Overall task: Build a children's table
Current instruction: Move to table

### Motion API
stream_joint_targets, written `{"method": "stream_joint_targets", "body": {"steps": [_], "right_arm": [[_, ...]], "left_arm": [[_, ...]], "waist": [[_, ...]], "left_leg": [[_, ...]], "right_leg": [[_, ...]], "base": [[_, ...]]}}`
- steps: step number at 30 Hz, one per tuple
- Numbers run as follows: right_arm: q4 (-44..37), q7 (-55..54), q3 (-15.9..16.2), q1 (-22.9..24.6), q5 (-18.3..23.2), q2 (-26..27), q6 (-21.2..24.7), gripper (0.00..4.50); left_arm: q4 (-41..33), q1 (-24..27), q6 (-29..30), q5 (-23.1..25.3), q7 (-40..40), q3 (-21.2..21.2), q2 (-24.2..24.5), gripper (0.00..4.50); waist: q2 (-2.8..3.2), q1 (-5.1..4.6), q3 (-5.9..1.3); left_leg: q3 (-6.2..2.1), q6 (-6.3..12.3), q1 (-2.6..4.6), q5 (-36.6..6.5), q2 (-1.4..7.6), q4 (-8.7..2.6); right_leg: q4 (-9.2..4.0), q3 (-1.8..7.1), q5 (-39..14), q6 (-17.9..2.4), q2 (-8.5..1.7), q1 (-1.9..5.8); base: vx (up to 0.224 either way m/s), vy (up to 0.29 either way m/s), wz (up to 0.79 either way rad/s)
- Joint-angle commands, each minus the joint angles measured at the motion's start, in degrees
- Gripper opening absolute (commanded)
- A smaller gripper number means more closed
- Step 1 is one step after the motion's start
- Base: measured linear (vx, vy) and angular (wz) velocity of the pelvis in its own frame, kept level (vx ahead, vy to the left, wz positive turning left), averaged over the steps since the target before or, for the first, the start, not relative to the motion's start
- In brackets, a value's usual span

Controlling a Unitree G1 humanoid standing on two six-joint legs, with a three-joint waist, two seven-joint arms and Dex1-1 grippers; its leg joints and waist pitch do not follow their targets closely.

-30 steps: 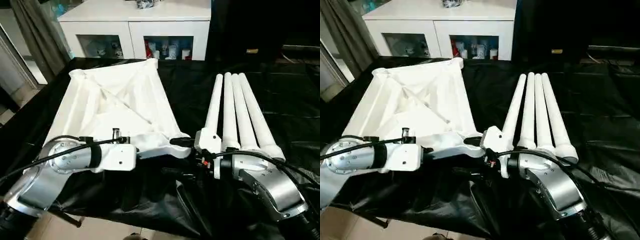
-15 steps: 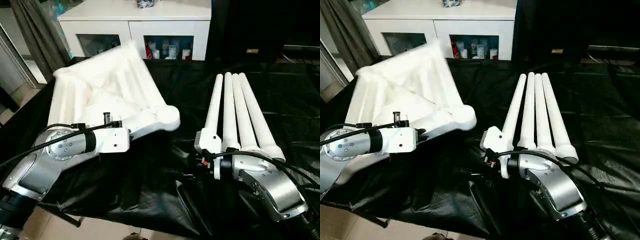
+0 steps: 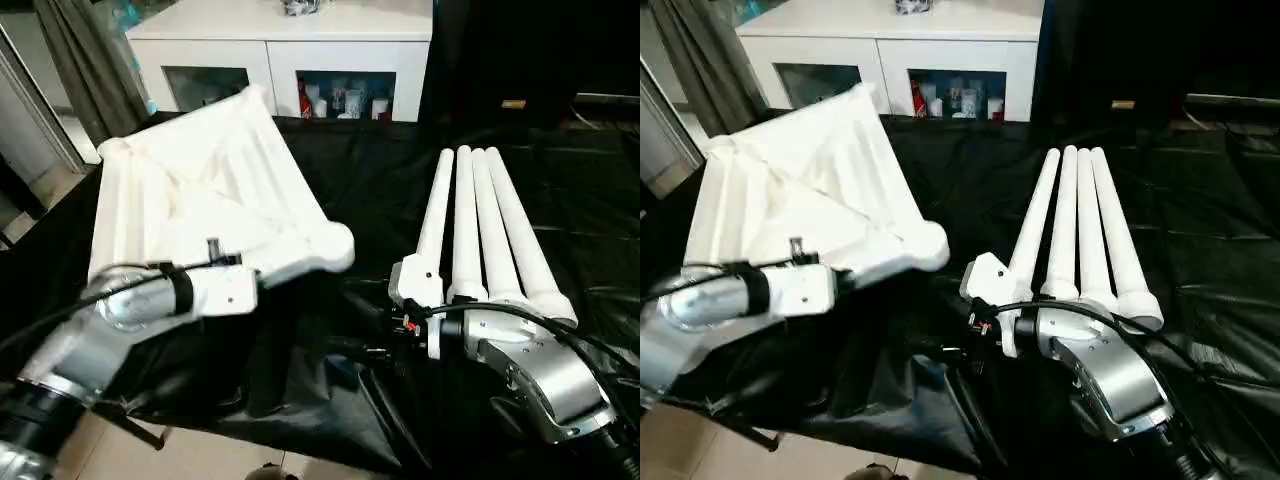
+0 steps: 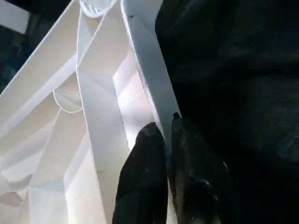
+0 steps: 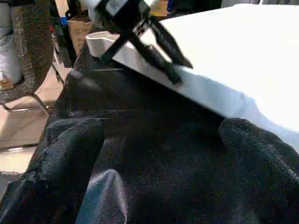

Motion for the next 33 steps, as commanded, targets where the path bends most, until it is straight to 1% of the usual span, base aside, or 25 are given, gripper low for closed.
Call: {"method": "stream_joint_targets", "body": {"steps": [1, 2, 3, 5, 7, 8, 9, 11, 12, 13, 14, 15, 16, 18, 19, 20, 21, 23, 24, 25, 26, 27, 28, 30, 33], "right_arm": [[-0.4, 0.1, 0.0, 0.5, 0.0, -0.1, 0.7, 4.43], [-0.4, 0.1, 0.0, 0.5, 0.0, -0.1, 0.7, 4.43], [-0.5, 0.1, 0.0, 0.5, 0.0, -0.1, 0.8, 4.43], [-0.5, 0.0, 0.0, 0.5, 0.0, -0.1, 0.8, 4.43], [-0.6, 0.0, 0.0, 0.6, 0.0, -0.1, 0.9, 4.43], [-0.7, -0.1, 0.0, 0.6, 0.0, -0.2, 0.9, 4.43], [-0.9, -0.1, -0.1, 0.7, 0.0, -0.3, 1.0, 4.43], [-1.2, -0.2, -0.5, 0.9, 0.1, -0.5, 1.1, 4.43], [-1.3, -0.2, -0.5, 1.0, 0.2, -0.6, 1.2, 4.43], [-1.4, -0.2, -0.6, 1.1, 0.2, -0.7, 1.2, 4.43], [-1.5, -0.2, -0.7, 1.2, 0.2, -0.7, 1.2, 4.43], [-1.5, -0.2, -0.7, 1.2, 0.2, -0.7, 1.2, 4.43], [-1.7, -0.4, -1.0, 1.4, 0.4, -0.7, 1.3, 4.43], [-2.0, -0.5, -1.3, 1.6, 0.6, -0.8, 1.5, 4.43], [-2.3, -0.7, -1.6, 1.9, 0.9, -0.9, 1.7, 4.43], [-2.4, -0.7, -1.7, 2.0, 0.9, -1.0, 1.8, 4.43], [-2.7, -0.7, -2.0, 2.3, 1.1, -1.1, 1.9, 4.43], [-2.9, -0.8, -2.1, 2.5, 1.2, -1.2, 2.0, 4.43], [-3.0, -0.8, -2.1, 2.6, 1.2, -1.3, 2.1, 4.43], [-3.1, -0.8, -2.2, 2.7, 1.3, -1.4, 2.1, 4.43], [-3.3, -0.8, -2.4, 2.9, 1.4, -1.6, 2.2, 4.43], [-3.3, -0.8, -2.4, 2.9, 1.4, -1.6, 2.2, 4.43], [-3.4, -0.8, -2.6, 3.0, 1.5, -1.7, 2.3, 4.43], [-3.7, -0.8, -3.1, 3.4, 1.8, -2.2, 2.6, 4.43], [-3.8, -0.8, -3.3, 3.5, 1.9, -2.3, 2.7, 4.43]], "left_arm": [[-0.7, -1.4, -4.3, 0.1, 3.2, 0.5, -0.6, 0.0], [-0.5, -1.4, -4.3, 0.2, 3.1, 0.4, -0.8, 0.0], [0.5, -1.5, -4.3, 0.5, 2.7, -0.6, -1.6, 0.35], [1.5, -1.6, -4.2, 0.6, 2.6, -0.9, -2.2, 0.69], [2.3, -1.8, -4.2, 0.6, 2.2, -0.9, -2.6, 0.77], [2.5, -1.8, -3.9, 0.2, 1.8, -0.8, -2.7, 0.9], [2.4, -1.8, -3.5, -0.5, 1.3, -0.6, -2.7, 1.02], [1.9, -1.5, -2.6, -2.4, 0.3, 0.5, -2.1, 1.11], [1.6, -1.2, -1.9, -3.4, -0.4, 1.0, -1.9, 1.11], [1.2, -0.8, -1.2, -4.5, -0.9, 1.6, -1.8, 1.11], [0.9, -0.6, -0.7, -5.1, -1.1, 2.0, -1.7, 1.37], [0.9, -0.6, -0.7, -5.1, -1.1, 2.0, -1.7, 1.37], [-0.3, 0.5, 1.5, -7.1, -3.3, 2.6, -1.0, 1.37], [-1.8, 1.9, 3.9, -9.4, -6.1, 3.1, 0.1, 1.64], [-3.0, 3.3, 6.0, -10.9, -8.8, 3.3, 1.7, 1.64], [-3.2, 3.8, 6.5, -11.1, -9.5, 3.4, 2.3, 1.81], [-3.2, 5.0, 7.9, -11.0, -11.4, 3.3, 4.3, 1.85], [-3.0, 5.5, 8.8, -10.6, -12.7, 3.0, 5.7, 1.99], [-3.2, 5.8, 9.6, -10.9, -13.4, 3.0, 6.0, 2.12], [-3.5, 6.1, 10.8, -11.5, -14.4, 3.0, 6.5, 2.23], [-4.0, 6.6, 12.7, -12.1, -15.8, 2.9, 7.3, 2.27], [-4.0, 6.6, 12.7, -12.1, -15.8, 2.9, 7.3, 2.38], [-4.3, 7.0, 14.6, -12.6, -17.1, 2.7, 8.0, 2.5], [-1.5, 6.7, 14.2, -9.7, -16.2, 1.9, 8.6, 2.61], [-1.1, 6.7, 14.3, -9.0, -15.8, 1.7, 8.8, 2.95]], "waist": [[-0.29, 0.24, -4.47], [-0.36, 0.22, -4.44], [-0.33, 0.26, -4.49], [-0.41, 0.29, -4.42], [-0.38, 0.38, -4.38], [-0.21, 0.39, -4.25], [-0.32, 0.36, -4.14], [-0.4, 0.23, -3.85], [-0.38, 0.17, -3.76], [-0.41, 0.14, -3.77], [-0.43, 0.01, -3.72], [-0.42, -0.15, -3.69], [-0.66, -0.29, -3.76], [-0.53, -0.29, -3.97], [-0.58, -0.41, -3.97], [-0.56, -0.54, -3.9], [-0.53, -0.57, -3.9], [-0.51, -0.69, -3.63], [-0.36, -0.67, -3.47], [-0.59, -0.74, -3.38], [-0.57, -0.57, -3.43], [-0.5, -0.64, -3.33], [-0.61, -0.72, -3.34], [-0.85, -0.8, -3.36], [-0.91, -0.89, -3.35]], "left_leg": [[-1.14, 3.03, 0.77, -6.7, 3.02, -3.94], [-1.12, 3.09, 0.69, -6.6, 2.97, -3.93], [-1.13, 3.04, 0.74, -6.5, 3.0, -3.92], [-1.1, 3.02, 0.71, -6.6, 3.04, -3.93], [-1.12, 2.79, 0.74, -7.3, 3.11, -3.98], [-1.15, 2.55, 0.76, -8.2, 3.07, -4.06], [-1.13, 2.17, 0.79, -9.3, 3.02, -4.15], [-1.09, 1.68, 0.84, -11.0, 2.95, -4.35], [-1.12, 1.19, 1.06, -12.3, 2.96, -4.48], [-1.15, 0.97, 1.1, -12.7, 2.96, -4.53], [-1.22, 0.75, 1.18, -13.2, 3.01, -4.65], [-1.22, 0.68, 1.2, -13.4, 2.98, -4.69], [-1.17, 0.74, 1.22, -13.0, 2.97, -4.69], [-1.21, 1.02, 1.13, -11.4, 3.0, -4.57], [-1.16, 1.34, 1.05, -10.7, 2.96, -4.55], [-1.11, 1.66, 1.0, -10.6, 2.91, -4.59], [-1.11, 1.85, 1.11, -10.6, 2.87, -4.54], [-1.04, 1.86, 1.23, -12.2, 2.86, -4.72], [-1.04, 1.51, 1.45, -13.6, 2.92, -4.84], [-0.99, 1.36, 1.54, -14.2, 2.94, -4.92], [-1.1, 1.01, 1.65, -14.6, 3.04, -5.06], [-1.12, 0.77, 1.62, -15.1, 3.06, -5.19], [-1.1, 0.46, 1.76, -15.7, 3.05, -5.25], [-1.06, 0.48, 1.68, -15.5, 2.97, -5.22], [-1.07, 0.59, 1.62, -15.2, 2.9, -5.21]], "right_leg": [[-3.8, 3.09, -1.9, -11.1, -4.99, 3.19], [-3.82, 3.09, -1.9, -11.1, -4.97, 3.21], [-3.79, 3.09, -1.9, -11.0, -4.95, 3.18], [-3.87, 3.13, -2.1, -11.0, -4.99, 3.14], [-3.98, 3.14, -3.2, -11.0, -5.09, 3.17], [-4.15, 3.14, -4.4, -10.8, -5.02, 3.09], [-4.23, 3.16, -6.1, -10.6, -5.06, 3.13], [-4.59, 3.21, -9.5, -10.0, -5.07, 3.1], [-4.76, 3.25, -12.1, -9.6, -5.12, 3.03], [-4.78, 3.26, -12.9, -9.5, -5.15, 3.06], [-4.88, 3.29, -13.8, -9.3, -5.09, 2.99], [-4.86, 3.31, -13.9, -9.3, -5.02, 2.96], [-4.84, 3.38, -13.6, -9.3, -5.09, 3.04], [-4.55, 3.43, -11.9, -9.6, -5.21, 3.1], [-4.39, 3.42, -10.6, -10.0, -5.09, 3.03], [-4.52, 3.4, -10.4, -10.0, -4.94, 2.96], [-4.45, 3.36, -10.6, -10.1, -4.97, 2.92], [-4.84, 3.37, -13.5, -9.5, -4.85, 2.79], [-5.11, 3.39, -15.8, -9.3, -4.9, 2.6], [-5.27, 3.43, -16.8, -9.1, -4.87, 2.56], [-5.14, 3.54, -17.7, -8.9, -5.02, 2.58], [-5.23, 3.56, -18.1, -8.6, -4.92, 2.48], [-5.28, 3.61, -18.4, -8.6, -5.0, 2.49], [-5.34, 3.64, -18.0, -8.4, -4.96, 2.55], [-5.45, 3.67, -18.7, -8.0, -5.05, 2.65]], "base": [[0.0, 0.0, 0.0], [0.0, 0.0, 0.0], [0.0, 0.0, 0.0], [0.0, 0.0, 0.0], [0.0, 0.0, 0.0], [0.0, 0.0, 0.0], [0.0, 0.0, 0.0], [0.0, 0.0, 0.0], [0.0, 0.0, 0.0], [0.0, 0.0, 0.0], [0.0, 0.0, 0.0], [0.0, 0.0, 0.0], [0.0, 0.0, 0.0], [0.0, 0.0, 0.0], [0.0, 0.0, 0.0], [0.0, 0.0, 0.0], [0.0, 0.0, 0.0], [0.0, 0.0, 0.0], [0.0, 0.0, 0.0], [0.0, 0.0, 0.0], [0.0, 0.0, 0.0], [0.0, 0.0, 0.0], [0.0, 0.0, 0.0], [0.0, 0.0, 0.0], [0.0, 0.0, 0.0]]}}
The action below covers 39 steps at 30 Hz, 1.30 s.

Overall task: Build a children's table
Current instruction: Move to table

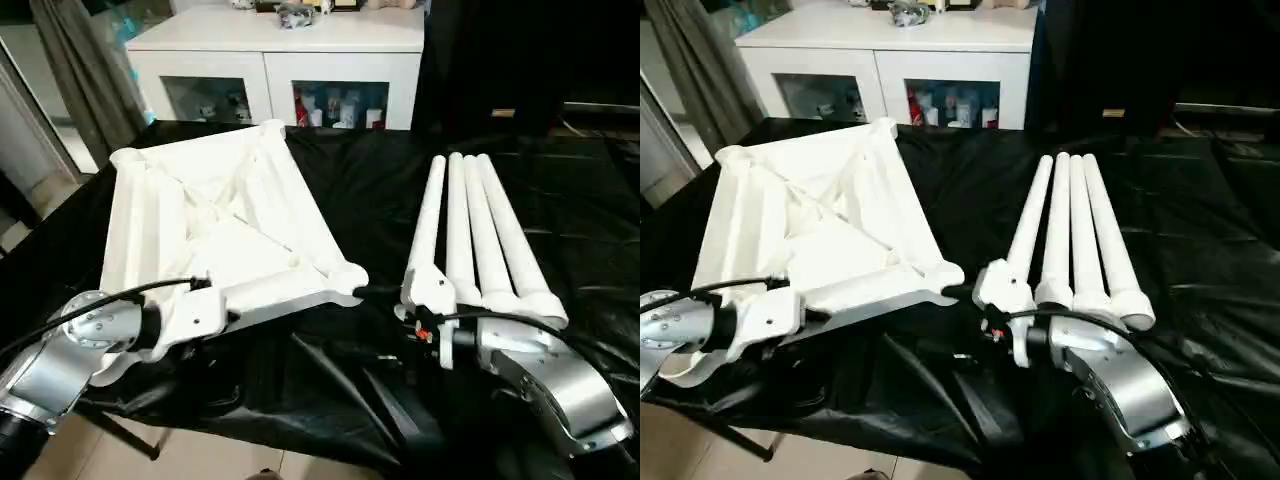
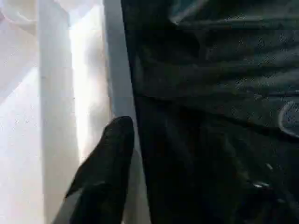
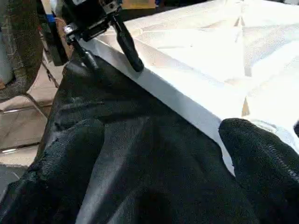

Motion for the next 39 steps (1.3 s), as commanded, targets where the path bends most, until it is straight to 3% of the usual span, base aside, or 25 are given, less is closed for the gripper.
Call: {"method": "stream_joint_targets", "body": {"steps": [1, 4, 7, 13, 15, 16, 17, 18, 19, 21, 24, 26, 27, 29, 30, 31, 32, 34, 35, 36, 38, 39], "right_arm": [[-1.5, -0.3, -0.9, 0.0, 0.7, -0.2, 0.6, 4.43], [-2.0, -0.3, -1.5, 0.8, 0.7, -0.9, 0.9, 4.43], [-3.0, -0.5, -2.3, 2.2, 1.0, -1.7, 1.3, 4.43], [-4.2, -1.3, -4.5, 3.4, 2.8, -1.4, 2.0, 4.43], [-4.8, -1.8, -5.8, 3.7, 3.9, -0.9, 2.2, 4.43], [-5.5, -2.9, -8.0, 3.9, 5.7, 0.0, 2.6, 4.43], [-5.5, -2.9, -8.0, 3.9, 5.7, 0.0, 2.6, 4.43], [-6.4, -4.2, -9.9, 3.9, 7.2, 0.6, 3.1, 4.43], [-7.1, -5.2, -11.2, 3.9, 8.1, 1.1, 3.6, 4.43], [-7.7, -5.8, -12.0, 3.9, 8.9, 1.4, 4.1, 4.43], [-9.7, -8.8, -13.7, 3.3, 11.0, 3.1, 6.1, 4.43], [-10.0, -11.4, -13.6, 2.8, 9.7, 4.1, 7.0, 4.43], [-9.7, -12.9, -13.1, 2.8, 8.3, 4.7, 7.6, 4.43], [-8.2, -16.0, -11.0, 3.3, 4.5, 5.9, 7.4, 4.43], [-7.6, -16.8, -10.5, 3.4, 3.7, 6.3, 7.4, 4.43], [-5.0, -18.7, -8.6, 3.3, -0.4, 5.8, 6.0, 4.43], [-4.4, -19.4, -8.4, 3.1, -1.1, 5.8, 5.8, 4.43], [-2.2, -22.3, -8.7, 1.7, -2.6, 7.0, 5.2, 4.43], [-2.2, -22.3, -8.7, 1.7, -2.6, 7.0, 5.2, 4.43], [-0.2, -26.3, -10.6, -0.4, -2.4, 9.2, 5.7, 4.43], [1.6, -31.8, -12.6, -4.5, -2.9, 12.1, 7.2, 4.43], [1.8, -32.8, -13.0, -6.3, -2.5, 13.3, 8.6, 4.43]], "left_arm": [[2.8, 0.4, 0.9, 2.5, 0.8, -0.8, 1.3, 2.95], [5.5, 0.2, 1.6, 3.6, 1.7, -1.2, 1.4, 3.25], [6.9, 1.2, 1.3, 5.0, 3.4, -1.3, 2.6, 3.41], [2.8, 4.1, 2.9, 1.8, 1.9, 2.1, 3.9, 3.83], [-0.6, 5.8, 4.1, -0.9, 1.0, 3.9, 4.1, 4.0], [-7.7, 8.0, 8.3, -6.7, -0.2, 7.2, 3.4, 4.17], [-7.7, 8.0, 8.3, -6.7, -0.2, 7.2, 3.4, 4.22], [-13.8, 9.6, 12.4, -11.9, -0.7, 9.9, 2.7, 4.22], [-17.7, 10.4, 15.0, -15.2, -0.6, 11.5, 2.3, 4.27], [-19.8, 10.8, 16.5, -17.0, -0.1, 12.4, 1.9, 4.43], [-23.6, 10.3, 19.7, -20.9, 3.9, 15.0, -2.0, 4.43], [-23.7, 8.7, 20.2, -19.5, 9.3, 15.9, -5.9, 4.43], [-22.7, 7.4, 20.1, -17.4, 12.7, 15.7, -8.3, 4.43], [-20.9, 5.3, 20.4, -14.0, 19.4, 14.3, -13.4, 4.43], [-20.8, 4.8, 20.8, -13.5, 20.8, 13.7, -14.6, 4.43], [-21.2, 5.1, 20.6, -12.5, 21.7, 11.0, -15.7, 4.43], [-21.1, 5.0, 20.4, -12.3, 22.0, 10.6, -16.0, 4.43], [-20.2, 4.5, 20.6, -12.1, 24.4, 10.1, -18.1, 4.43], [-20.2, 4.5, 20.6, -12.1, 24.4, 10.1, -18.1, 4.43], [-18.6, 3.2, 20.0, -12.0, 27.7, 11.0, -20.7, 4.43], [-16.3, -0.1, 20.8, -11.3, 33.9, 14.0, -25.0, 4.43], [-15.7, -1.5, 21.2, -11.2, 36.4, 15.4, -26.4, 4.43]], "waist": [[-0.48, -0.13, -2.92], [-0.66, -0.34, -2.87], [-0.9, -0.76, -2.88], [-1.04, -1.03, -2.77], [-1.1, -1.0, -2.92], [-1.12, -0.85, -3.15], [-1.07, -0.83, -3.4], [-0.99, -0.72, -3.27], [-0.91, -0.56, -3.44], [-1.07, -0.36, -3.23], [-1.36, -0.37, -2.95], [-1.41, -0.37, -2.79], [-1.85, -0.53, -2.79], [-1.88, -0.61, -2.75], [-1.81, -0.73, -2.75], [-0.96, -0.6, -2.89], [-1.42, -0.85, -2.86], [-1.09, -1.32, -3.13], [-1.3, -1.44, -3.27], [-1.09, -1.42, -3.41], [-1.32, -1.86, -3.39], [-1.8, -1.98, -3.63]], "left_leg": [[-1.26, 0.56, 0.71, -15.8, 2.87, -5.25], [-1.2, 0.58, 0.76, -15.9, 2.79, -5.26], [-1.23, 0.63, 0.62, -15.7, 2.55, -5.28], [-1.45, 0.56, 0.68, -17.2, 2.87, -5.62], [-1.4, 0.82, 0.76, -16.8, 2.93, -5.6], [-1.43, 1.03, 0.78, -15.6, 3.12, -5.59], [-1.43, 0.88, 0.82, -14.7, 3.33, -5.52], [-1.27, 1.44, 0.81, -14.1, 3.18, -5.52], [-1.13, 1.35, 0.98, -13.5, 3.24, -5.35], [-0.98, 1.77, 0.87, -13.2, 3.07, -5.38], [-0.88, 1.49, 0.7, -14.4, 2.78, -5.42], [-0.83, 0.93, 0.92, -15.2, 2.7, -5.41], [-0.84, 0.41, 0.83, -15.2, 2.64, -5.45], [-0.79, -0.27, 0.91, -15.1, 2.53, -5.4], [-0.88, -0.69, 0.79, -14.9, 2.55, -5.48], [-1.18, -0.96, 0.77, -15.2, 2.51, -5.51], [-1.14, -1.06, 0.69, -15.5, 2.52, -5.59], [-1.16, -1.32, 0.64, -15.6, 2.44, -5.53], [-1.13, -1.16, 0.51, -14.8, 2.33, -5.38], [-1.11, -0.8, 0.24, -12.9, 2.3, -5.23], [-0.88, -0.57, 0.24, -11.8, 2.03, -5.04], [-0.82, -0.49, 0.35, -10.3, 2.0, -4.8]], "right_leg": [[-5.78, 3.4, -19.7, -8.1, -5.01, 1.93], [-5.97, 3.42, -20.9, -7.7, -4.98, 1.91], [-6.19, 3.42, -23.7, -5.8, -5.08, 2.12], [-6.55, 3.38, -25.1, -6.4, -5.22, 1.78], [-6.4, 3.4, -22.8, -6.9, -4.97, 1.68], [-5.96, 3.45, -19.5, -8.2, -5.11, 1.8], [-5.49, 3.53, -16.8, -9.2, -5.28, 1.94], [-5.5, 3.31, -14.1, -10.3, -4.66, 1.64], [-5.14, 3.37, -11.7, -11.6, -4.97, 1.8], [-5.25, 3.16, -10.6, -11.8, -4.49, 1.73], [-5.5, 3.12, -15.1, -10.5, -4.63, 2.03], [-6.07, 3.11, -19.0, -9.0, -4.63, 1.85], [-6.18, 3.13, -20.2, -8.1, -4.5, 1.96], [-6.44, 3.2, -21.3, -6.8, -4.4, 1.82], [-6.48, 3.22, -22.0, -6.1, -4.51, 1.95], [-6.47, 3.16, -22.7, -5.5, -4.71, 1.93], [-6.68, 3.12, -22.5, -5.1, -4.47, 1.96], [-6.5, 3.15, -19.9, -5.4, -4.4, 2.06], [-6.36, 3.15, -18.0, -5.8, -4.33, 2.19], [-5.97, 3.19, -14.4, -6.7, -4.26, 2.32], [-5.92, 3.0, -12.4, -7.8, -4.08, 2.4], [-5.71, 2.99, -10.9, -8.3, -3.99, 2.61]], "base": [[0.0, 0.0, 0.0], [0.0, 0.0, 0.0], [0.0, 0.0, 0.0], [0.0, 0.0, 0.0], [0.0, 0.0, 0.0], [0.0, 0.0, 0.0], [0.0, 0.0, 0.0], [0.0, 0.0, 0.0], [0.0, 0.0, 0.0], [0.0, 0.0, 0.0], [0.0, 0.0, 0.0], [0.0, 0.0, 0.0], [0.0, 0.0, 0.0], [0.0, 0.0, 0.0], [0.0, 0.0, 0.0], [0.0, 0.0, 0.0], [0.0, 0.0, 0.0], [0.0, 0.0, 0.0], [0.0, 0.0, 0.0], [0.0, 0.0, 0.0], [0.0, 0.0, 0.0], [0.0, 0.0, 0.0]]}}
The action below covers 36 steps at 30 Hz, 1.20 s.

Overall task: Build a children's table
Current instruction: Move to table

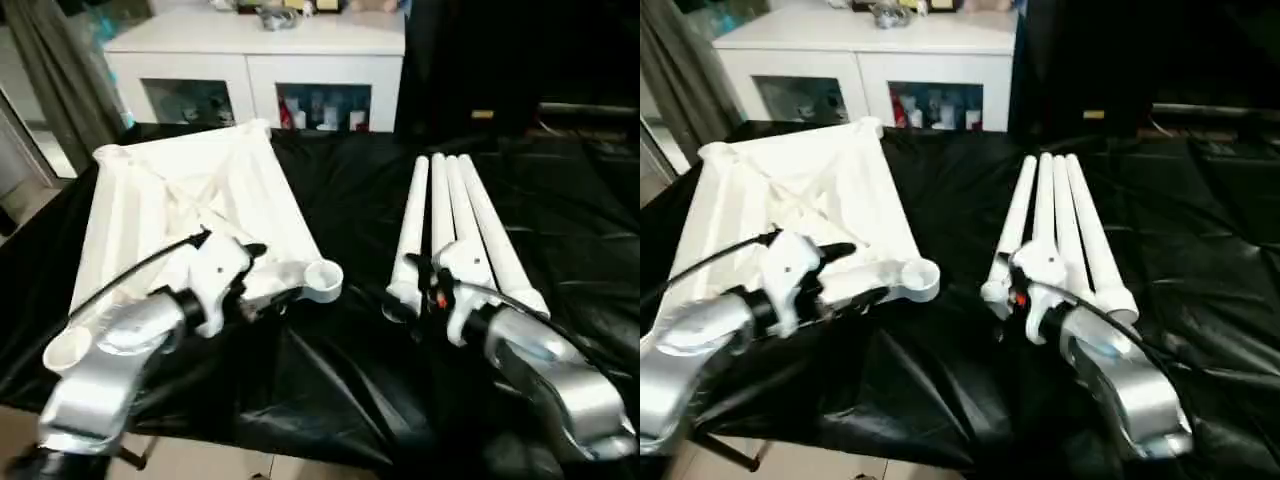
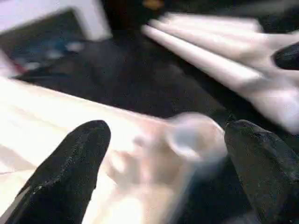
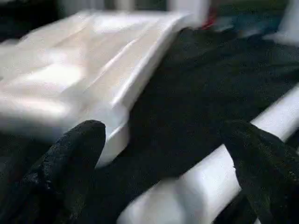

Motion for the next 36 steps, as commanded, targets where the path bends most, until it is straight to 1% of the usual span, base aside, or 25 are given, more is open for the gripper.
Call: {"method": "stream_joint_targets", "body": {"steps": [1, 2, 3, 4, 5, 6, 7, 8, 9, 10, 12, 13, 14, 15, 16, 17, 18, 19, 20, 22, 25, 27, 31, 33, 36], "right_arm": [[-0.6, -2.1, -1.5, -3.1, 1.8, 1.7, 2.8, 4.43], [-0.4, -2.3, -1.9, -4.6, 3.1, 2.7, 4.2, 4.43], [0.3, -2.3, -2.1, -6.1, 3.8, 3.4, 5.2, 4.47], [2.4, -3.1, -1.6, -8.7, 2.9, 4.1, 6.4, 4.47], [3.1, -3.4, -1.4, -9.5, 2.6, 4.3, 6.7, 4.47], [7.7, -5.5, -1.0, -13.9, 0.8, 5.2, 8.1, 4.47], [7.7, -5.5, -1.0, -13.9, 0.8, 5.2, 8.1, 4.47], [14.7, -10.2, -2.9, -19.4, -0.4, 6.9, 8.9, 4.47], [16.7, -11.5, -3.8, -20.9, -0.4, 7.4, 9.2, 4.47], [18.0, -12.1, -4.3, -22.0, -0.4, 7.7, 9.6, 4.47], [23.5, -14.7, -6.0, -26.5, -0.4, 8.4, 10.5, 4.47], [23.5, -14.7, -6.0, -26.5, -0.4, 8.4, 10.5, 4.47], [26.5, -16.5, -6.6, -28.5, -0.8, 8.5, 11.1, 4.47], [27.0, -16.8, -6.7, -29.0, -1.0, 8.4, 11.2, 4.47], [28.8, -17.1, -5.9, -30.1, -2.1, 7.8, 13.2, 4.47], [30.4, -17.0, -5.4, -31.1, -2.6, 7.4, 15.1, 4.47], [31.7, -17.0, -5.4, -31.8, -2.7, 7.2, 16.0, 4.47], [31.7, -17.0, -5.4, -31.8, -2.7, 7.2, 16.0, 4.47], [34.8, -18.4, -6.6, -33.7, -2.6, 7.5, 18.2, 4.47], [36.2, -19.4, -7.0, -34.6, -2.9, 7.4, 19.7, 4.47], [38.9, -20.8, -7.7, -36.2, -2.5, 7.5, 24.4, 4.47], [39.3, -19.9, -7.6, -35.9, -1.9, 8.0, 28.3, 4.47], [40.7, -20.7, -8.2, -35.9, -2.1, 8.3, 30.3, 4.47], [42.0, -20.6, -9.6, -36.0, -0.8, 9.0, 31.0, 4.47], [43.2, -20.7, -9.2, -36.1, -1.2, 9.2, 31.4, 4.47]], "left_arm": [[0.2, -2.7, 1.1, 0.1, 4.9, 3.9, -0.5, 4.43], [0.2, -3.5, 1.2, -0.6, 5.7, 4.9, -1.0, 4.43], [0.1, -4.1, 1.6, -1.1, 5.9, 5.3, -1.1, 4.48], [-0.3, -4.5, 2.3, -1.2, 5.3, 5.0, -0.2, 4.48], [-0.4, -4.6, 2.6, -1.2, 5.1, 4.9, 0.0, 4.48], [-2.0, -4.4, 3.3, -0.7, 2.7, 3.4, 2.2, 4.48], [-2.0, -4.4, 3.3, -0.7, 2.7, 3.4, 2.2, 4.48], [-5.4, -3.6, 5.7, -3.2, -2.5, 2.2, 4.7, 4.48], [-6.5, -3.4, 6.7, -4.2, -4.2, 2.0, 5.3, 4.48], [-7.4, -3.3, 8.0, -5.1, -5.1, 1.9, 5.6, 4.48], [-11.2, -2.4, 11.3, -8.1, -10.2, 0.7, 9.6, 4.48], [-11.2, -2.4, 11.3, -8.1, -10.2, 0.7, 9.6, 4.48], [-12.9, -1.5, 11.5, -10.0, -14.3, -0.1, 12.8, 4.48], [-13.3, -1.4, 11.7, -10.4, -15.0, -0.3, 13.4, 4.48], [-13.7, -1.4, 12.4, -11.4, -16.2, -0.1, 14.4, 4.48], [-14.2, -1.5, 13.0, -12.4, -17.5, 0.2, 15.4, 4.48], [-14.4, -1.6, 13.4, -13.3, -18.9, 0.5, 16.3, 4.48], [-14.4, -1.6, 13.4, -13.3, -18.9, 0.5, 16.3, 4.48], [-15.1, -2.0, 15.9, -15.6, -21.6, 1.0, 18.1, 4.48], [-15.4, -2.3, 17.0, -16.3, -22.5, 0.9, 19.0, 4.48], [-15.5, -2.6, 17.7, -16.1, -23.8, -0.5, 21.3, 4.48], [-15.5, -2.3, 18.0, -16.5, -24.4, -0.9, 21.8, 4.48], [-16.0, -1.9, 18.5, -16.6, -24.8, -1.8, 22.6, 4.48], [-16.2, -1.5, 18.2, -16.6, -25.0, -2.1, 22.9, 4.48], [-16.0, -1.4, 18.0, -16.3, -25.3, -2.5, 23.4, 4.48]], "waist": [[-0.51, 0.03, -3.35], [-0.94, -0.05, -3.35], [-0.95, -0.15, -3.36], [-1.28, -0.35, -3.23], [-1.33, -0.47, -3.23], [-1.53, -0.54, -3.19], [-1.39, -0.71, -3.15], [-1.66, -0.65, -3.14], [-1.56, -0.84, -3.02], [-1.82, -0.83, -2.84], [-2.18, -0.53, -2.67], [-2.1, -0.5, -2.68], [-2.31, -0.52, -2.55], [-2.48, -0.62, -2.37], [-2.81, -0.65, -2.03], [-2.9, -0.72, -1.96], [-2.57, -0.64, -1.86], [-2.6, -0.69, -1.68], [-2.32, -0.7, -1.38], [-2.85, -0.99, -1.14], [-2.84, -1.08, -0.85], [-2.86, -1.06, -0.91], [-2.84, -1.03, -1.1], [-2.93, -0.97, -1.22], [-2.86, -0.98, -1.08]], "left_leg": [[-0.97, 0.27, 0.3, -9.5, 1.9, -4.18], [-0.95, 0.66, 0.21, -8.9, 2.0, -4.19], [-0.99, 1.15, 0.12, -7.8, 2.05, -4.24], [-1.01, 1.35, 0.03, -7.2, 1.97, -4.32], [-0.96, 1.36, 0.05, -6.9, 1.98, -4.36], [-0.84, 1.45, 0.24, -6.5, 2.16, -4.26], [-0.92, 1.32, 0.13, -6.1, 2.06, -4.41], [-0.74, 1.28, 0.38, -5.9, 2.16, -4.33], [-0.92, 0.66, 0.23, -5.7, 2.06, -4.52], [-0.56, 0.03, 0.73, -6.7, 2.34, -4.41], [-0.45, -0.22, 0.79, -5.7, 2.48, -4.51], [-0.54, -0.47, 0.73, -5.6, 2.44, -4.52], [-0.39, -0.52, 0.69, -5.6, 2.31, -4.64], [-0.43, -0.89, 0.67, -5.7, 2.27, -4.76], [-0.17, -1.39, 1.02, -6.6, 2.35, -4.8], [-0.24, -1.52, 0.82, -6.7, 2.26, -4.85], [-0.23, -2.18, 0.91, -7.7, 2.27, -4.93], [-0.24, -2.56, 0.91, -8.2, 2.3, -4.99], [-0.3, -3.31, 0.9, -9.1, 2.31, -5.11], [-0.3, -3.94, 0.87, -9.9, 2.21, -5.19], [-0.23, -3.9, 0.92, -9.8, 2.1, -5.19], [-0.22, -3.74, 0.83, -8.4, 2.13, -5.22], [-0.12, -3.6, 0.84, -5.4, 2.19, -5.14], [-0.09, -3.54, 0.89, -5.1, 2.26, -5.13], [-0.05, -3.62, 0.91, -5.5, 2.25, -5.23]], "right_leg": [[-5.38, 2.98, -11.0, -8.2, -4.16, 3.16], [-5.41, 2.99, -10.6, -8.2, -4.11, 3.12], [-5.25, 2.94, -9.4, -8.2, -4.1, 3.21], [-5.0, 2.82, -9.2, -8.5, -4.07, 3.25], [-5.13, 2.78, -9.6, -8.5, -4.08, 3.2], [-5.19, 2.9, -9.1, -8.7, -4.14, 2.93], [-4.79, 2.87, -9.0, -9.3, -4.11, 2.92], [-5.03, 2.94, -8.9, -9.3, -4.12, 2.69], [-4.52, 2.93, -9.4, -10.5, -4.36, 2.68], [-4.77, 3.06, -8.9, -10.7, -4.14, 2.24], [-4.39, 3.1, -5.7, -10.9, -3.99, 2.27], [-3.96, 3.12, -4.9, -11.4, -4.17, 2.39], [-4.12, 3.04, -4.3, -11.1, -3.95, 2.45], [-3.94, 3.08, -4.3, -11.2, -4.03, 2.53], [-4.18, 3.17, -4.9, -11.0, -3.9, 2.19], [-3.99, 3.18, -5.0, -11.1, -3.92, 2.44], [-4.1, 3.26, -6.2, -10.9, -4.07, 2.44], [-4.2, 3.28, -6.7, -10.8, -4.12, 2.37], [-4.19, 3.34, -6.8, -10.5, -4.12, 2.29], [-4.15, 3.43, -6.6, -10.6, -4.09, 2.46], [-4.33, 3.61, -7.9, -10.4, -4.15, 2.49], [-4.2, 3.6, -6.0, -10.3, -4.07, 2.7], [-3.79, 3.5, -1.0, -11.5, -4.01, 2.84], [-3.75, 3.49, -0.5, -11.7, -4.1, 3.0], [-3.84, 3.44, -1.2, -11.9, -4.07, 2.93]], "base": [[0.0, 0.0, 0.0], [0.0, 0.0, 0.0], [0.0, 0.0, 0.0], [0.0, 0.0, 0.0], [0.0, 0.0, 0.0], [0.0, 0.0, 0.0], [0.0, 0.0, 0.0], [0.0, 0.0, 0.0], [0.0, 0.0, 0.0], [0.0, 0.0, 0.0], [0.0, 0.0, 0.0], [0.0, 0.0, 0.0], [0.0, 0.0, 0.0], [0.0, 0.0, 0.0], [0.0, 0.0, 0.0], [0.0, 0.0, 0.0], [0.0, 0.0, 0.0], [0.0, 0.0, 0.0], [0.0, 0.0, 0.0], [0.0, 0.0, 0.0], [0.0, 0.0, 0.0], [0.0, 0.0, 0.0], [0.0, 0.0, 0.0], [0.0, 0.0, 0.0], [0.0, 0.0, 0.0]]}}
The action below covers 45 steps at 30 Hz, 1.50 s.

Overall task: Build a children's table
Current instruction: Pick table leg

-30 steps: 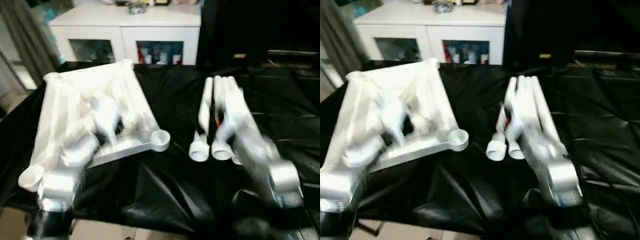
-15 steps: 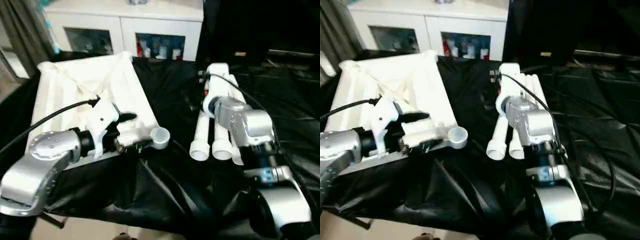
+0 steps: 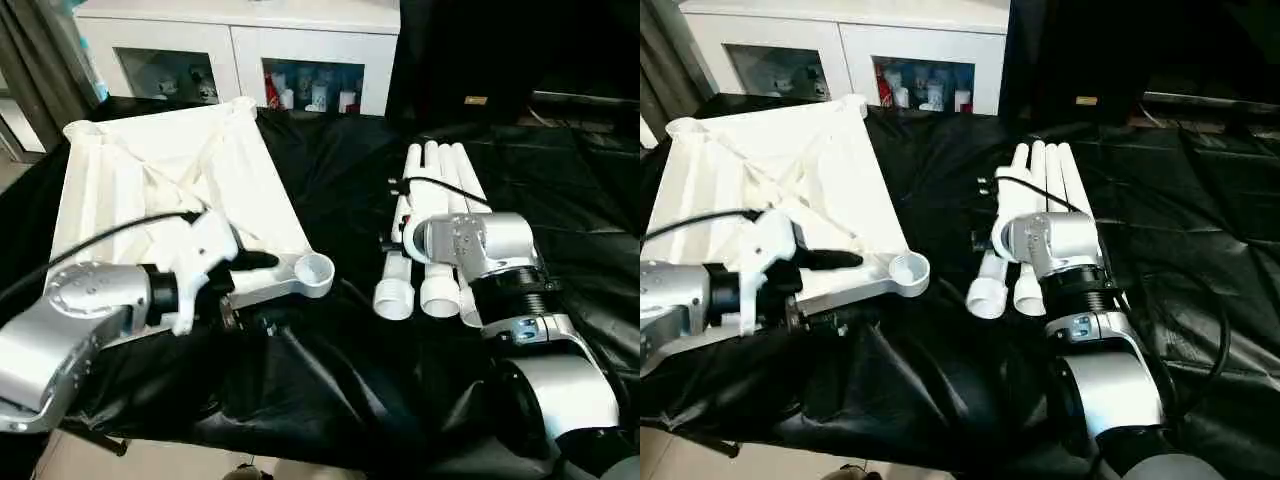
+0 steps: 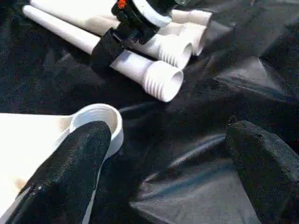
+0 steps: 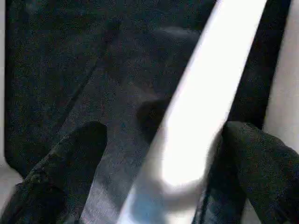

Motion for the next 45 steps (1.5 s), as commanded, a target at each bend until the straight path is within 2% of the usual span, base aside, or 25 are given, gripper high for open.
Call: {"method": "stream_joint_targets", "body": {"steps": [1, 2, 3, 5, 6, 8, 9, 10, 12, 15, 16, 20, 21, 23, 24, 26, 27, 29, 30, 36, 38, 41, 43, 44, 45], "right_arm": [[1.0, -0.1, -0.1, -0.6, 0.3, 0.2, 1.2, 4.47], [1.2, -0.1, -0.1, -0.7, 0.2, 0.3, 1.3, 4.47], [2.7, 0.2, -0.5, -0.7, 0.4, 0.6, 1.6, 4.47], [3.8, 0.6, -0.6, -0.8, 0.6, 0.7, 1.7, 4.47], [4.4, 0.9, -0.5, -0.8, 0.5, 0.7, 1.6, 4.18], [5.7, 0.7, -1.3, -1.0, 0.5, 0.9, 1.2, 4.1], [7.0, 0.6, -1.6, -1.2, 0.4, 0.9, 0.4, 4.07], [7.1, 0.6, -1.6, -1.3, 0.4, 0.9, 0.4, 3.99], [8.3, 1.0, -1.5, -1.6, 0.3, 0.8, -0.3, 3.68], [9.8, 1.2, -1.8, -2.1, 0.3, 0.7, -0.9, 3.56], [10.2, 1.1, -2.1, -2.2, 0.5, 0.7, -1.0, 3.31], [12.1, 1.0, -3.4, -2.5, 1.1, 0.8, -1.6, 3.11], [12.8, 1.0, -3.8, -2.7, 1.2, 0.7, -1.8, 2.88], [13.4, 0.9, -4.1, -2.8, 1.3, 0.7, -2.1, 2.78], [13.9, 0.8, -4.4, -2.7, 1.5, 0.6, -2.3, 2.72], [14.5, 0.8, -4.8, -2.7, 1.6, 0.5, -2.6, 2.61], [14.7, 0.6, -5.4, -2.5, 1.8, 0.5, -2.6, 2.4], [14.9, 0.4, -5.9, -2.4, 1.8, 0.6, -2.8, 2.3], [15.0, 0.2, -6.2, -2.4, 1.9, 0.6, -2.8, 2.23], [13.9, -0.4, -9.8, -1.8, 3.9, 0.3, -3.3, 1.86], [13.5, -0.3, -10.7, -1.7, 4.5, 0.2, -3.8, 1.85], [8.1, 3.4, -13.5, -0.4, 8.0, 0.0, -6.9, 1.84], [5.5, 5.6, -13.7, 0.8, 8.7, 0.0, -10.4, 1.84], [5.5, 5.7, -13.7, 0.8, 8.7, 0.0, -10.4, 1.84], [2.9, 9.3, -14.0, 2.1, 9.9, -0.4, -12.8, 1.84]], "left_arm": [[-0.6, 0.4, 0.0, 0.1, -0.3, -0.4, 1.1, 4.48], [-0.6, 0.4, 0.0, 0.1, -0.3, -0.4, 1.2, 4.48], [-0.8, 0.6, 0.3, 0.1, -0.5, -0.6, 1.6, 4.48], [-1.1, 0.7, 0.4, 0.3, -0.5, -0.9, 2.0, 4.48], [-1.3, 0.8, 0.4, 0.4, -0.5, -1.2, 2.2, 4.5], [-1.9, 0.7, 0.8, 0.3, -0.3, -1.4, 2.1, 4.5], [-2.3, 0.7, 0.8, 0.4, -0.2, -1.8, 2.1, 4.5], [-2.3, 0.7, 0.8, 0.4, -0.2, -1.9, 2.1, 4.5], [-2.4, 0.5, 0.0, 1.7, 0.4, -2.7, 2.2, 4.5], [-2.3, 0.3, -1.0, 3.1, 1.4, -3.6, 2.4, 4.5], [-2.3, 0.2, -1.3, 3.9, 1.9, -4.0, 2.4, 4.5], [-2.6, 0.2, -1.4, 4.3, 2.5, -4.5, 2.2, 4.5], [-2.7, 0.2, -1.4, 4.5, 2.7, -4.7, 2.3, 4.5], [-2.7, 0.2, -1.6, 5.0, 2.8, -4.9, 2.4, 4.5], [-2.6, 0.2, -1.9, 5.4, 3.0, -5.0, 2.5, 4.5], [-2.5, 0.1, -2.1, 5.7, 3.2, -5.1, 2.4, 4.5], [-2.3, 0.1, -2.3, 5.9, 3.5, -5.0, 2.2, 4.5], [-2.1, 0.0, -2.5, 6.0, 3.7, -5.0, 2.1, 4.5], [-2.0, 0.0, -2.6, 6.1, 3.8, -5.0, 2.1, 4.5], [0.3, -1.5, -3.2, 6.7, 4.6, -4.1, 1.3, 4.5], [0.8, -1.9, -3.0, 6.7, 5.1, -3.8, 0.7, 4.5], [4.7, -5.3, -3.5, 5.3, 9.0, -1.5, -4.6, 4.5], [6.4, -6.9, -3.4, 4.6, 10.7, -0.6, -7.1, 4.5], [6.4, -6.9, -3.4, 4.6, 10.7, -0.6, -7.1, 4.5], [8.7, -9.0, -3.3, 3.6, 12.9, 0.5, -10.4, 4.5]], "waist": [[-0.02, -0.1, -3.43], [0.17, 0.01, -3.37], [-0.05, -0.03, -3.43], [0.01, 0.03, -3.49], [-0.13, 0.01, -3.59], [-0.05, 0.07, -3.63], [-0.37, 0.02, -3.8], [-0.22, 0.11, -3.74], [-0.63, 0.08, -4.02], [-0.91, 0.13, -4.21], [-1.19, 0.13, -4.39], [-1.22, 0.27, -4.54], [-1.22, 0.26, -4.5], [-1.21, 0.29, -4.5], [-1.41, 0.28, -4.55], [-1.35, 0.26, -4.49], [-1.15, 0.25, -4.5], [-1.33, 0.24, -4.46], [-1.14, 0.25, -4.43], [-0.78, 0.3, -4.76], [-0.79, 0.3, -4.84], [-0.23, 0.48, -4.92], [-0.44, 0.82, -5.19], [-0.56, 0.77, -5.13], [-0.74, 0.82, -5.09]], "left_leg": [[-0.34, -3.19, 0.8, -5.8, 2.24, -4.24], [-0.38, -3.25, 0.83, -6.0, 2.24, -4.27], [-0.32, -3.29, 0.92, -6.2, 2.33, -4.3], [-0.31, -3.35, 0.91, -5.9, 2.36, -4.28], [-0.29, -3.46, 0.98, -5.8, 2.43, -4.29], [-0.28, -3.75, 1.0, -5.5, 2.45, -4.25], [-0.24, -3.95, 1.04, -5.4, 2.48, -4.24], [-0.28, -4.22, 1.03, -5.4, 2.5, -4.25], [-0.23, -4.11, 0.93, -5.0, 2.48, -4.17], [-0.15, -3.99, 0.87, -4.6, 2.44, -4.02], [-0.12, -3.84, 0.84, -4.4, 2.46, -3.97], [-0.07, -3.94, 0.87, -4.8, 2.45, -3.9], [-0.07, -4.06, 0.77, -5.0, 2.42, -3.9], [-0.06, -4.15, 0.82, -5.3, 2.42, -3.85], [-0.04, -4.17, 0.87, -5.4, 2.45, -3.84], [-0.09, -4.41, 0.9, -6.1, 2.45, -3.91], [-0.12, -4.68, 1.0, -6.8, 2.46, -3.9], [-0.14, -4.94, 1.17, -8.1, 2.49, -3.98], [-0.16, -5.13, 1.18, -8.6, 2.46, -4.0], [-0.22, -5.14, 1.23, -7.6, 2.31, -3.82], [-0.24, -5.1, 1.19, -7.3, 2.36, -3.76], [-0.14, -4.88, 1.31, -7.5, 2.23, -3.6], [-0.36, -4.22, 1.12, -6.3, 2.36, -3.59], [-0.31, -3.92, 1.03, -6.2, 2.32, -3.61], [-0.24, -3.57, 1.01, -6.0, 2.24, -3.54]], "right_leg": [[-3.65, 3.35, -1.5, -11.7, -4.08, 3.34], [-3.66, 3.37, -2.6, -11.5, -4.22, 3.32], [-3.77, 3.41, -3.3, -11.4, -4.23, 3.29], [-3.68, 3.41, -3.5, -11.4, -4.25, 3.24], [-3.63, 3.39, -3.2, -11.3, -4.23, 3.25], [-3.5, 3.4, -2.6, -11.4, -4.26, 3.23], [-3.48, 3.37, -2.2, -11.4, -4.19, 3.29], [-3.39, 3.36, -1.9, -11.5, -4.28, 3.24], [-3.27, 3.36, -1.0, -11.5, -4.27, 3.48], [-3.22, 3.42, -1.1, -11.4, -4.34, 3.58], [-3.23, 3.41, -1.3, -11.2, -4.36, 3.72], [-3.2, 3.39, -2.3, -11.0, -4.35, 3.63], [-3.21, 3.4, -2.6, -11.0, -4.33, 3.61], [-3.27, 3.42, -3.1, -10.9, -4.35, 3.57], [-3.24, 3.42, -3.1, -10.8, -4.28, 3.54], [-3.33, 3.36, -4.1, -10.6, -4.26, 3.49], [-3.37, 3.37, -4.8, -10.5, -4.27, 3.45], [-3.53, 3.35, -6.2, -10.3, -4.25, 3.38], [-3.6, 3.37, -6.7, -10.3, -4.28, 3.36], [-3.32, 3.28, -3.8, -10.6, -4.04, 3.51], [-3.2, 3.24, -2.6, -11.1, -4.07, 3.59], [-3.32, 3.27, -1.2, -11.6, -3.96, 3.7], [-3.03, 3.16, 1.1, -12.3, -4.16, 4.09], [-3.09, 3.13, 1.2, -12.4, -4.13, 4.09], [-3.17, 3.14, 0.7, -12.5, -4.12, 4.11]], "base": [[0.0, 0.0, 0.0], [0.0, 0.0, 0.0], [0.0, 0.0, 0.0], [0.0, 0.0, 0.0], [0.0, 0.0, 0.0], [0.0, 0.0, 0.0], [0.0, 0.0, 0.0], [0.0, 0.0, 0.0], [0.0, 0.0, 0.0], [0.0, 0.0, 0.0], [0.0, 0.0, 0.0], [0.0, 0.0, 0.0], [0.0, 0.0, 0.0], [0.0, 0.0, 0.0], [0.0, 0.0, 0.0], [0.0, 0.0, 0.0], [0.0, 0.0, 0.0], [0.0, 0.0, 0.0], [0.0, 0.0, 0.0], [0.0, 0.0, 0.0], [0.0, 0.0, 0.0], [0.0, 0.0, 0.0], [0.0, 0.0, 0.0], [0.0, 0.0, 0.0], [0.0, 0.0, 0.0]]}}
